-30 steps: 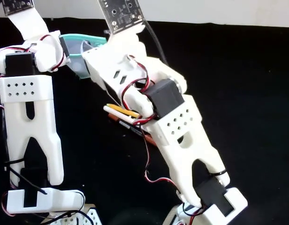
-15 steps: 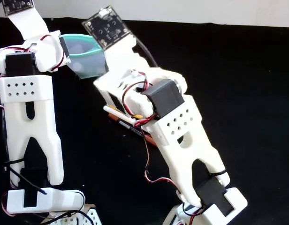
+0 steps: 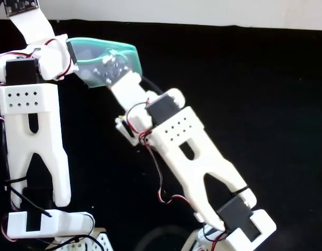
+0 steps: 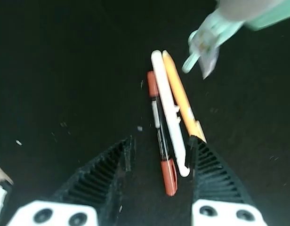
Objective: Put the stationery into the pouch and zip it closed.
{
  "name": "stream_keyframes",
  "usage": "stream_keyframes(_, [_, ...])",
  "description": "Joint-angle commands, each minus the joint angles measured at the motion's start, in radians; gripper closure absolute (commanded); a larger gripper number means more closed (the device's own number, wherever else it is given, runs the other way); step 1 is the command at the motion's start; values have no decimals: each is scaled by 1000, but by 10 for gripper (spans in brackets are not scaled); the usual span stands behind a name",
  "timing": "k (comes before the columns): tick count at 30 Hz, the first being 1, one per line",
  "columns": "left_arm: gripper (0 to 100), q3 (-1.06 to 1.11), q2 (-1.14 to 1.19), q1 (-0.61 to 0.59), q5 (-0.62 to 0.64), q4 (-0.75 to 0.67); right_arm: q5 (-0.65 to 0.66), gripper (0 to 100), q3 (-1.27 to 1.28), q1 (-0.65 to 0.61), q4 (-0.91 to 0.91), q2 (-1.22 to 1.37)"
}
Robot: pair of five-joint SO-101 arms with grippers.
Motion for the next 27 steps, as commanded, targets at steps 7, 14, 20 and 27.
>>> stream_keyframes(7, [993,7,44,8,-8,3,110,819,329,16,-366,-42])
stream_keyframes(14, [993,8,44,8,-8,3,109,819,463,24,-611,-38])
stream_keyframes(20, [993,8,44,10,-8,3,114,820,599,25,-831,-35])
stream_keyframes(27, [993,8,44,12,-8,5,114,872,636,27,-986,84])
